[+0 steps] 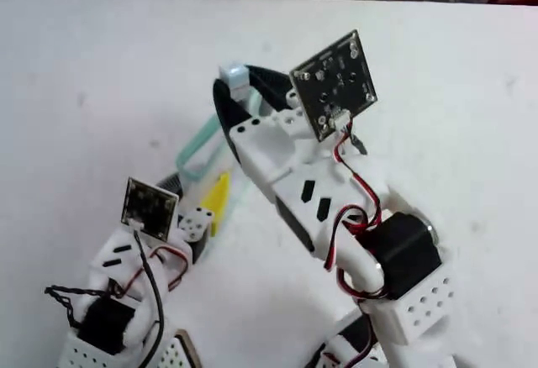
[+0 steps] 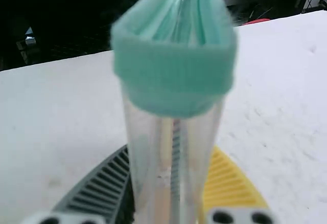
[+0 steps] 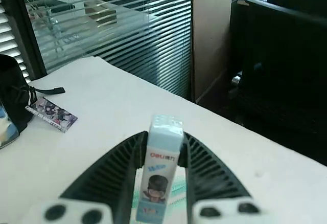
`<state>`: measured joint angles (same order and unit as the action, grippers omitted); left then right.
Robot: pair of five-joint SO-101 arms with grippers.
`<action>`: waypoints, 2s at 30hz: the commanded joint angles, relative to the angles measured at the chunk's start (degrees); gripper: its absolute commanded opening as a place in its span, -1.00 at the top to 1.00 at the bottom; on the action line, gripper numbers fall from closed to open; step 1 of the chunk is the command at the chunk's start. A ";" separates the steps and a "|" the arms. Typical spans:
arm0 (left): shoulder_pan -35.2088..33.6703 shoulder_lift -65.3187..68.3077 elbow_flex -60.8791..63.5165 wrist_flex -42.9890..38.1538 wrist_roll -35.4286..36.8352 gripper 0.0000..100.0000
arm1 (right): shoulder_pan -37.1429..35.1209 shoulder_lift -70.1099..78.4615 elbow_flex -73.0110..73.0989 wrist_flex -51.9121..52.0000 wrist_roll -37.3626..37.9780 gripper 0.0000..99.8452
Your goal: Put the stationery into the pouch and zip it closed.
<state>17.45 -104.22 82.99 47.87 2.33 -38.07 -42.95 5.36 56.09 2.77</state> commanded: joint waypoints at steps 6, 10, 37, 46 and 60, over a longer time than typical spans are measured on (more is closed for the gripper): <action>0.48 -0.48 -2.90 0.09 -0.44 0.69 | -5.93 1.45 3.52 -5.05 -0.53 0.97; 0.22 -0.48 -2.90 0.09 -0.44 0.69 | -6.20 1.10 9.93 -7.69 -1.67 0.97; 0.22 -0.48 -1.85 -0.26 -0.53 0.69 | -10.68 -17.89 34.73 -22.02 3.60 0.97; 0.22 -0.48 -1.67 -0.44 -0.53 0.69 | -5.85 -15.34 34.81 -24.04 3.60 0.97; 0.22 -0.48 -1.67 -0.35 -0.53 0.69 | -4.70 -8.57 22.15 -13.05 -4.57 0.51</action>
<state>17.36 -104.04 82.99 47.87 2.33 -43.34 -51.74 32.88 40.88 -0.92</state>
